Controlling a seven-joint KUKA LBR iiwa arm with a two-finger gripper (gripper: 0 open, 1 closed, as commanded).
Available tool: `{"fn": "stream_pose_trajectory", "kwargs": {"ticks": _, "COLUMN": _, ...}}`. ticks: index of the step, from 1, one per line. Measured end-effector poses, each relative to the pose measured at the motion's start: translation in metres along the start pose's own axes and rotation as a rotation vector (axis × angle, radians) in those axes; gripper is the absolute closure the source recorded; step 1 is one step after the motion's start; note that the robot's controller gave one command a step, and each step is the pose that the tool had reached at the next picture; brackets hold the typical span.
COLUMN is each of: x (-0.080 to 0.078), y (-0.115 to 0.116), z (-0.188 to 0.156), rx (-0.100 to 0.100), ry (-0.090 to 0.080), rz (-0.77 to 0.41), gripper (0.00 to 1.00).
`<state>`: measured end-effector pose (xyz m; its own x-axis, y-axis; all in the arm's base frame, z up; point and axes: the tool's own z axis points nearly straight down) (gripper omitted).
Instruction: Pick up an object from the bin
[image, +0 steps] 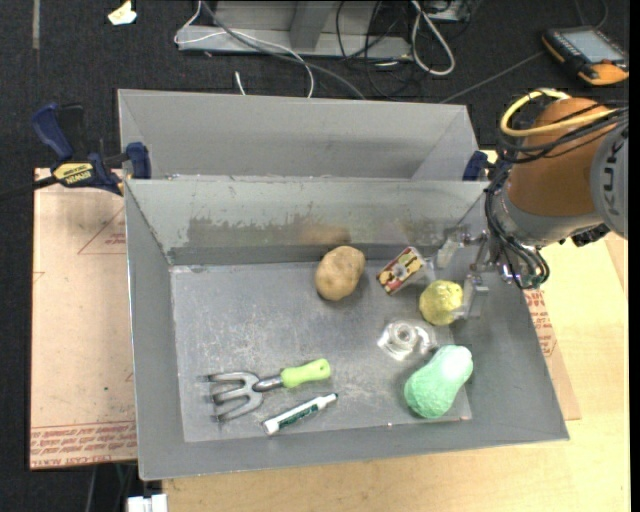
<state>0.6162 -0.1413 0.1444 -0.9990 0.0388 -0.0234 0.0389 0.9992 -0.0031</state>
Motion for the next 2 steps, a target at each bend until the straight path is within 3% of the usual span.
{"fn": "stream_pose_trajectory", "kwargs": {"ticks": 1, "x": -0.009, "y": -0.008, "z": 0.047, "rx": -0.006, "ry": 0.024, "rz": 0.012, "gripper": 0.0}}
{"fn": "stream_pose_trajectory", "kwargs": {"ticks": 2, "x": 0.01, "y": 0.005, "z": 0.075, "rx": -0.001, "ry": -0.001, "rz": 0.025, "gripper": 0.0}}
